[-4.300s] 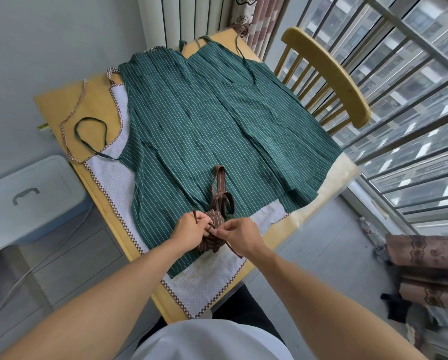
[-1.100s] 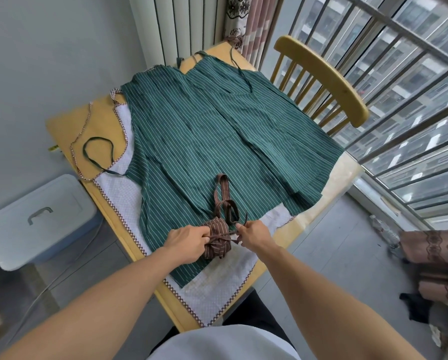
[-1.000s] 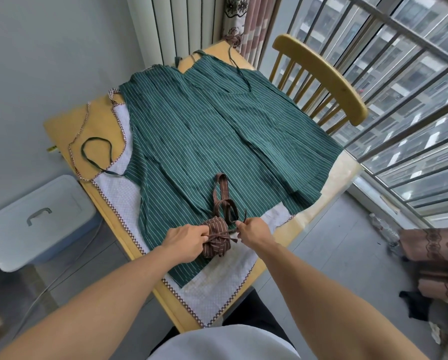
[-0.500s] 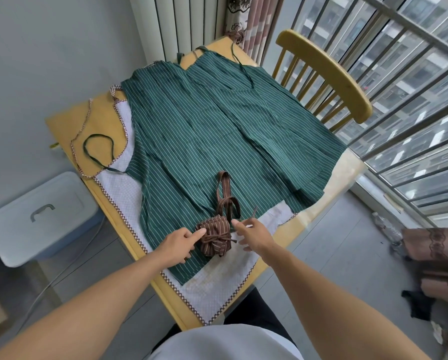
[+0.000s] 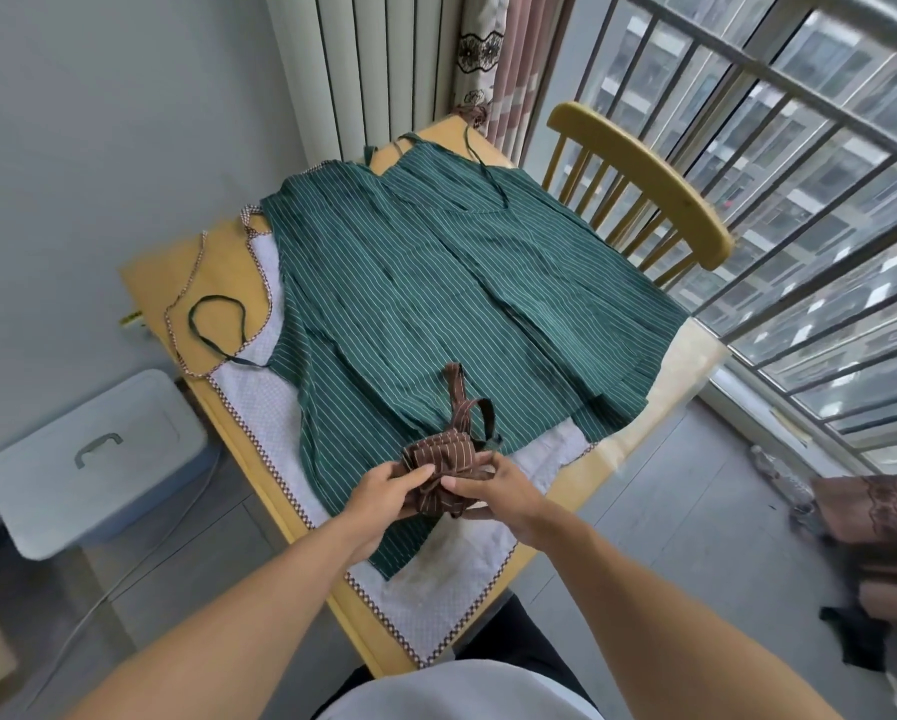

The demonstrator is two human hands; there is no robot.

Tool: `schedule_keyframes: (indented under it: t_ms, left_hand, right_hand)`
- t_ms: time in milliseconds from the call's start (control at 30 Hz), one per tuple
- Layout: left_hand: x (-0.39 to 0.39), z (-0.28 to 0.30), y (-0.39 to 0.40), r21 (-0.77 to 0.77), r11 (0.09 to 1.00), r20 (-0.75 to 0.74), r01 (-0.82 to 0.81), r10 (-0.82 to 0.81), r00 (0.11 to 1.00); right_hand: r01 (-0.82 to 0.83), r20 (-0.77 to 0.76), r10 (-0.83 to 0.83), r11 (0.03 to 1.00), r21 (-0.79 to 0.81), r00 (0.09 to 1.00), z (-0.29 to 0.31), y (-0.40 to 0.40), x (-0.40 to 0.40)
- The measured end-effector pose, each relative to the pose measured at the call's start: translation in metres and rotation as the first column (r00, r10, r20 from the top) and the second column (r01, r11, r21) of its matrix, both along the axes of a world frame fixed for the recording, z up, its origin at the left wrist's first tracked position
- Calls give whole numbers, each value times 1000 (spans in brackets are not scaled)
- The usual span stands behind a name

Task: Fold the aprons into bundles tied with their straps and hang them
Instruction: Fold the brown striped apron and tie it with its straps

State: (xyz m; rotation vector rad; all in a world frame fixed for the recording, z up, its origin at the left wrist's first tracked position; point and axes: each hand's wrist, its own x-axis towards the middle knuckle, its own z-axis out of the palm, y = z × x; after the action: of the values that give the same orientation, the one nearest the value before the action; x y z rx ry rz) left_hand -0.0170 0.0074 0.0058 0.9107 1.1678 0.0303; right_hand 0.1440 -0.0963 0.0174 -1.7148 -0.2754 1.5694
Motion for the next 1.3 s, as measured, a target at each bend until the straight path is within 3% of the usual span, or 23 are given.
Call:
schedule_keyframes:
  t_ms: [100, 300, 433, 533, 600, 733, 900, 1100, 1300]
  left_hand:
    - [-1, 15, 4, 14, 1000, 69, 11, -12, 998]
    - [-15, 42, 13, 37, 975, 166, 217, -220, 961]
    - [-21, 51, 9, 136, 942, -23, 307, -307, 951]
    - [-28, 54, 4, 234, 820, -238, 523, -473, 848]
    - [-32, 54, 1, 229, 797, -283, 559, -495, 822]
    - [-26, 71, -16, 214, 832, -163, 512, -486, 859]
    - [1, 85, -19, 127, 958, -85, 256, -246, 965]
    - [50, 121, -25, -29, 965, 137, 260, -253, 958]
    - [107, 161, -91, -138, 904, 240, 405, -367, 899]
  right_hand:
    - [11, 8, -11, 999, 46, 1000, 17, -1, -3]
    - [-77, -56, 78, 997, 26, 995, 38, -14, -1]
    - [-184, 64, 191, 978, -101, 979, 49, -22, -11]
    - [-199, 153, 217, 972, -125, 964, 48, -32, -20]
    - [-155, 181, 177, 979, -129, 967, 44, -37, -24]
    - [81, 227, -42, 983, -164, 973, 41, -44, -24]
    - [247, 125, -238, 967, -63, 963, 53, -62, -16]
    - [151, 334, -155, 988, 38, 930, 83, -101, 7]
    - [101, 606, -114, 993, 55, 788, 113, -170, 48]
